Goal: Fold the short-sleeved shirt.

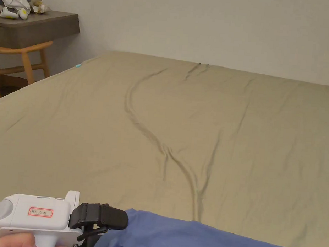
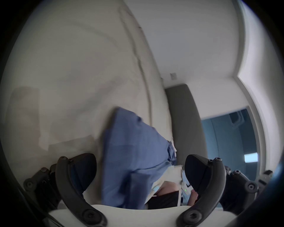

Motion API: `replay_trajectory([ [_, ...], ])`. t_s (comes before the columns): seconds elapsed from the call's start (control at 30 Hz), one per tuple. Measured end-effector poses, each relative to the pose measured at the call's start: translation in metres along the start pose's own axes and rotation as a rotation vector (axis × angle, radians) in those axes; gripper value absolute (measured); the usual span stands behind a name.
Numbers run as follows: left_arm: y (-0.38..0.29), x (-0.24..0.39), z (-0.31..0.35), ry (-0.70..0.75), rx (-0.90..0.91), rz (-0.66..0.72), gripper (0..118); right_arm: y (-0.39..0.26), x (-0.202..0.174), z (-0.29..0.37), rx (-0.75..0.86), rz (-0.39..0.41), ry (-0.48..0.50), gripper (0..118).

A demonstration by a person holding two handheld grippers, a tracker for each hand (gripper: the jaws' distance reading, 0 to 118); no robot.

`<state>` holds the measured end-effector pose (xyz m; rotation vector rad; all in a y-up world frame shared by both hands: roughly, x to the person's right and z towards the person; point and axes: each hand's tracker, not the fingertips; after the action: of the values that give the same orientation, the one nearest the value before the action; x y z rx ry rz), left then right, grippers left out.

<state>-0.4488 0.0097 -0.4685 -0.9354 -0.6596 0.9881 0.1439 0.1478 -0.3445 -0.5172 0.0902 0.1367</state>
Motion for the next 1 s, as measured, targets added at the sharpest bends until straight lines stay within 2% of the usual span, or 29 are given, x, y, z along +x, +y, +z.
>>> replay_trajectory([
  [0.03, 0.006, -0.003, -0.013, 0.0, -0.047, -0.004, 115, 0.001, -0.002, -0.002, -0.004, 0.007, 0.001, 1],
  [0.13, 0.005, 0.016, -0.035, -0.026, -0.056, -0.129, 113, -0.008, -0.001, -0.011, -0.013, 0.019, 0.012, 1],
  [0.17, 0.011, 0.011, -0.044, -0.003, -0.09, -0.081, 97, -0.008, -0.003, -0.012, -0.012, 0.024, 0.015, 1],
  [0.2, 0.008, 0.006, -0.055, 0.07, -0.12, -0.049, 55, -0.008, -0.006, -0.013, -0.014, 0.031, 0.02, 1],
  [0.23, 0.003, 0.003, -0.067, 0.216, -0.126, -0.084, 5, -0.008, -0.008, -0.015, -0.018, 0.04, 0.026, 1],
  [0.27, -0.001, 0.0, -0.07, 0.206, -0.12, -0.089, 5, -0.009, -0.01, -0.016, -0.018, 0.045, 0.03, 1],
  [0.3, 0.004, 0.001, -0.063, 0.07, -0.105, -0.062, 5, -0.009, -0.012, -0.018, -0.019, 0.051, 0.033, 1],
  [0.37, 0.008, 0.005, -0.058, 0.133, -0.111, -0.107, 4, -0.01, -0.014, -0.019, -0.022, 0.058, 0.038, 1],
  [0.5, 0.017, 0.021, -0.022, 0.198, -0.077, -0.109, 4, -0.008, -0.015, -0.019, -0.017, 0.053, 0.05, 1],
  [0.6, 0.02, 0.043, 0.01, 0.205, -0.046, -0.119, 3, -0.004, -0.013, -0.014, -0.007, 0.054, 0.056, 1],
  [0.77, 0.033, 0.055, 0.052, 0.37, -0.039, -0.135, 3, 0.0, -0.008, -0.005, 0.016, 0.056, 0.059, 1],
  [0.87, 0.044, 0.048, 0.062, 0.532, -0.034, -0.064, 3, 0.0, -0.006, -0.001, 0.022, 0.051, 0.064, 1],
  [0.93, 0.04, 0.064, 0.056, 0.55, -0.027, -0.036, 3, 0.0, -0.005, 0.003, 0.024, 0.047, 0.067, 1],
  [0.97, 0.037, 0.08, 0.049, 0.543, -0.031, -0.055, 3, -0.001, -0.005, 0.004, 0.027, 0.047, 0.073, 1],
  [1.0, 0.032, 0.103, 0.04, 0.581, -0.041, -0.155, 3, -0.001, -0.004, 0.005, 0.028, 0.049, 0.078, 1],
])
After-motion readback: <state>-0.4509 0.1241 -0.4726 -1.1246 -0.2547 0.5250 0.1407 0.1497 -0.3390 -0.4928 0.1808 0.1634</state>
